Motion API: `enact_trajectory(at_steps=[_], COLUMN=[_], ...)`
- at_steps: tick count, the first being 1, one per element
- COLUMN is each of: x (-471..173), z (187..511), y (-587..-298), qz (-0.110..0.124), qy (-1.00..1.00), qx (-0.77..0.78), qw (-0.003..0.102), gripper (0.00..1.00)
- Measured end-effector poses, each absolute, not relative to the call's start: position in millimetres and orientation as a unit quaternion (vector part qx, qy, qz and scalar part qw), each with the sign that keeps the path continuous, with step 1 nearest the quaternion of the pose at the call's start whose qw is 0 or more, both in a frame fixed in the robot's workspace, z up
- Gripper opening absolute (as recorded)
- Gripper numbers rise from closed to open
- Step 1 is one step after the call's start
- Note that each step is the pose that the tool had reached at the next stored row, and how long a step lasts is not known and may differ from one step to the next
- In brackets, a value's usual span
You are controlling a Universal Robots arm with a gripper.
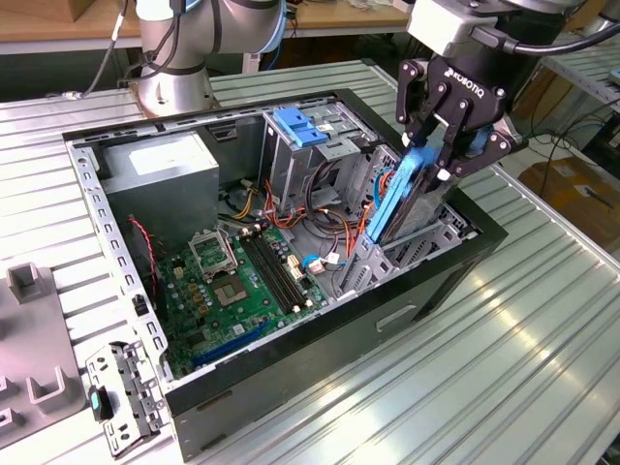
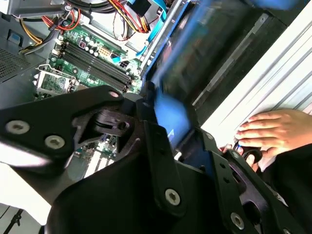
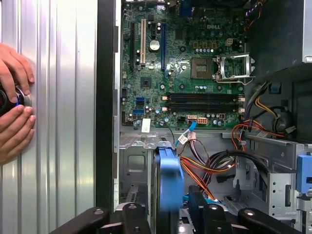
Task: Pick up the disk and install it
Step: 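Insert the disk into the insertion slot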
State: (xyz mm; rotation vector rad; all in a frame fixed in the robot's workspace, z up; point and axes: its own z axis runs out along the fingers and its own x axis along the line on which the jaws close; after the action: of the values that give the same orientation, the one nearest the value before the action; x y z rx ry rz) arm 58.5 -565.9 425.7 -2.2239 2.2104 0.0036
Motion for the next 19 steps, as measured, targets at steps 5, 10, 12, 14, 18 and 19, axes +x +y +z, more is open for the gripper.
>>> enact_trajectory(at_steps=[5,10,12,14,18,19], x=[59,59,59,59,59,59], z=[413,404,399,391,380,378], y=[-566,-566,-566,-566,-566,-566], qz=[0.001,0.001,0.001,0.001,0.001,0.001], qy=[0.705,0.704,0.704,0.704,0.704,0.704], qx=[-0.709,-0.710,-0.710,-0.710,-0.710,-0.710], qw=[0.003,0.003,0.003,0.003,0.003,0.003], gripper=[0.51,0.49,0.36,0.18,0.11,0.11])
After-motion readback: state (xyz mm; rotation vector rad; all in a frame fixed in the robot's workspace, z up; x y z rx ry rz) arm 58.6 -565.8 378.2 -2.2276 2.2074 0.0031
